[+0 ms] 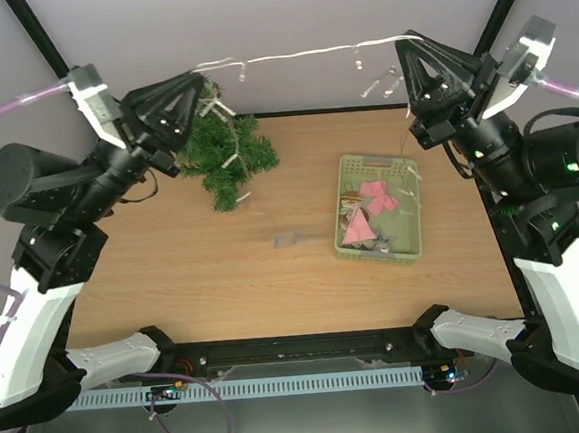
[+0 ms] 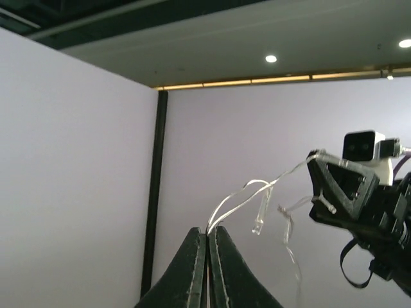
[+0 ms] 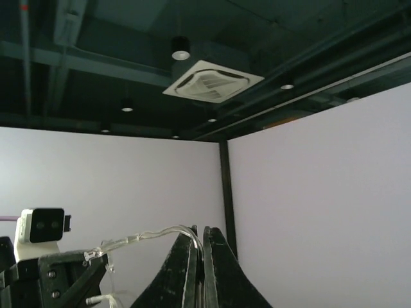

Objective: Decorate the small christmas tree
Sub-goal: Wrap the decoration item around the Christmas tree.

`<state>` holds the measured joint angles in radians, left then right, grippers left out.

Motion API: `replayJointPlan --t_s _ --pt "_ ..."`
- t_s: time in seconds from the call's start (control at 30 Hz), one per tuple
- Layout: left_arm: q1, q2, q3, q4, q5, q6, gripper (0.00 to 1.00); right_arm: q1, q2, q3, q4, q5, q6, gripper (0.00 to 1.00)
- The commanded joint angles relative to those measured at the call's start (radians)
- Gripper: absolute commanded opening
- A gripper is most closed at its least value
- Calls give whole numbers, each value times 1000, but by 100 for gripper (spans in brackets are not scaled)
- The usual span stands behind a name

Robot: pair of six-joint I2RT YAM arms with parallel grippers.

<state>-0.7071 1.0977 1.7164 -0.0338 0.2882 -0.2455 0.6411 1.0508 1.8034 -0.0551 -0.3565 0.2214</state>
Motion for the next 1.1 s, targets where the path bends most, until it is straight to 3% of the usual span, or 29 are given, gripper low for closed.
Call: replayJointPlan --t_s 0.0,0.2,0.37,0.47,0.6,0.87,0.97,1.07 --pt "0 -6 85 -131 -130 62 2 2 55 16 167 -113 74 2" --pt "1 -87 39 -280 -354 125 2 2 66 -108 237 -177 166 2" --pt "1 -218 -277 -319 -590 111 2 3 21 -438 285 -163 246 2" --pt "1 -290 -458 -320 -692 67 2 2 2 -636 263 -65 211 2" --pt "13 -318 -593 -340 -766 17 2 2 31 -722 163 181 106 2" --pt "117 -243 -651 -366 -613 -53 2 2 277 -658 44 358 9 4" --pt "249 -204 -629 -380 -507 -64 2 2 351 -620 14 417 -3 19" --pt "403 -175 -595 -399 -340 -81 2 2 411 -513 -178 419 48 33"
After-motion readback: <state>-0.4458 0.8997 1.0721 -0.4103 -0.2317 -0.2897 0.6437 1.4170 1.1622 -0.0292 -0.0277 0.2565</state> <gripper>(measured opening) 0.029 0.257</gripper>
